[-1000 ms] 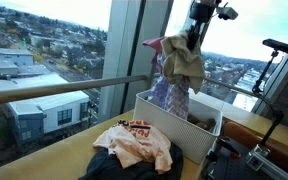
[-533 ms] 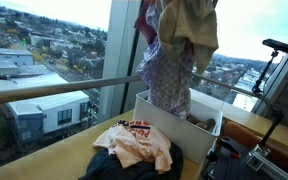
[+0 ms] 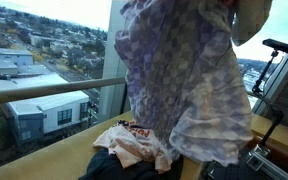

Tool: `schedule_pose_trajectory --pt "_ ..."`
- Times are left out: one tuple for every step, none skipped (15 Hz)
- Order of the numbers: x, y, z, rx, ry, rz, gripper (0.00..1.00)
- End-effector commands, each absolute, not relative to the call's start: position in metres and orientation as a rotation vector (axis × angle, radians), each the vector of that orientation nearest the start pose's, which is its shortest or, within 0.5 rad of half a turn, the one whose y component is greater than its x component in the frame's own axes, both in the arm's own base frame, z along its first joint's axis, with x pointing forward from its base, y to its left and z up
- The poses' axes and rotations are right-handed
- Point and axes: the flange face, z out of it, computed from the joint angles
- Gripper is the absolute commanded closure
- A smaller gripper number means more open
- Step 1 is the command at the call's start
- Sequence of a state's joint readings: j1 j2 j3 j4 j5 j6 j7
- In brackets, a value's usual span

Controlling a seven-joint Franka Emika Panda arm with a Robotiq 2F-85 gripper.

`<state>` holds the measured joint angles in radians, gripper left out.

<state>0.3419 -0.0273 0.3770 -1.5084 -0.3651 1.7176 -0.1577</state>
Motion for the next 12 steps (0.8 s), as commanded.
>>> schedule_pose_trajectory --pt "0.457 0.358 0.696 -3.07 -1.468 -0.544 1.0" --pt "0.461 0.359 0.695 -3.068 -1.468 -0.538 1.0" --pt "0.467 0.36 0.691 -3.067 -1.467 -0.525 1.0" --pt "0.472 0.361 0.689 -3.069 -1.464 -0.517 1.0" --pt "0.478 0.362 0.684 -3.07 -1.463 -0.504 1.0" --pt "0.483 0.362 0.681 -3.071 -1.46 -0.491 1.0" --pt "0.488 0.361 0.677 -3.072 -1.456 -0.47 1.0" --pt "0.491 0.362 0.674 -3.07 -1.451 -0.454 1.0" --pt "0.492 0.366 0.671 -3.068 -1.451 -0.44 1.0" --pt "0.492 0.371 0.669 -3.064 -1.455 -0.429 1.0" --pt "0.49 0.379 0.666 -3.059 -1.464 -0.421 1.0" --pt "0.483 0.393 0.664 -3.046 -1.486 -0.413 1.0"
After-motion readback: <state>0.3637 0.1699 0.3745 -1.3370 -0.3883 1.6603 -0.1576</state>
